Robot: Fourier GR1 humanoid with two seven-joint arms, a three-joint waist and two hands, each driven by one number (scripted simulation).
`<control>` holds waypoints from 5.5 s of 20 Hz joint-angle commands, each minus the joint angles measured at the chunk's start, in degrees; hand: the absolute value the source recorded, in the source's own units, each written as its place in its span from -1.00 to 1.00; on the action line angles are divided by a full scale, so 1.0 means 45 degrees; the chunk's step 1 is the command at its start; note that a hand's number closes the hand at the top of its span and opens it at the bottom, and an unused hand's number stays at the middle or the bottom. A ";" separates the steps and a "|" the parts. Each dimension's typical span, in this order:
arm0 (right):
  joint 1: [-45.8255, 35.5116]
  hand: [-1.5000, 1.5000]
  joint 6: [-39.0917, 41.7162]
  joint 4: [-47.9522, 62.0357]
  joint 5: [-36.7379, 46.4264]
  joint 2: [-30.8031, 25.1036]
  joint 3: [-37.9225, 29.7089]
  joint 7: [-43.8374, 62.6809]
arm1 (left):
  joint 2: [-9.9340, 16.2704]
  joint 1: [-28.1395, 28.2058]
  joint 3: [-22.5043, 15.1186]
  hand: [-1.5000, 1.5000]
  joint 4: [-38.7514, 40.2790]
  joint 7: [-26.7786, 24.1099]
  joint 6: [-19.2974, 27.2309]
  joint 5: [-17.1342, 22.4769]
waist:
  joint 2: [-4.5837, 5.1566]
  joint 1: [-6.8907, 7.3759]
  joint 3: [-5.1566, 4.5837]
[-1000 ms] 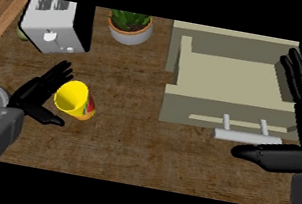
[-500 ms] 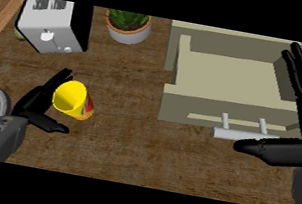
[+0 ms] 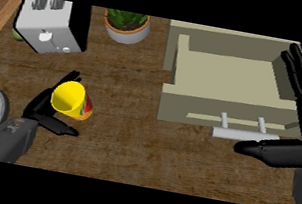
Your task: Pick up the cup, place it into the drawer and close the drawer
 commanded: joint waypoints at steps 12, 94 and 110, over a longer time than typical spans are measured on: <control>-0.0127 -1.00 0.0237 0.0100 -0.0133 -0.0299 -0.0236 0.0112 | -0.0946 0.0182 -0.0144 1.00 -0.0560 -0.2103 -0.2619 -0.0027 | -0.0012 0.0022 -0.0011; -0.1447 1.00 0.5312 0.1185 -0.2789 -0.1069 0.2477 0.0745 | -0.3602 -0.8775 -0.5180 -1.00 -0.3261 0.4282 0.9094 0.8147 | 0.0244 -0.1584 0.0061; 0.0764 -1.00 0.2988 0.3061 0.6539 -0.1840 0.5657 -0.0860 | -0.3600 -0.7736 -0.4984 -1.00 -0.3519 0.3063 0.9250 0.9285 | -0.0163 0.0510 0.0086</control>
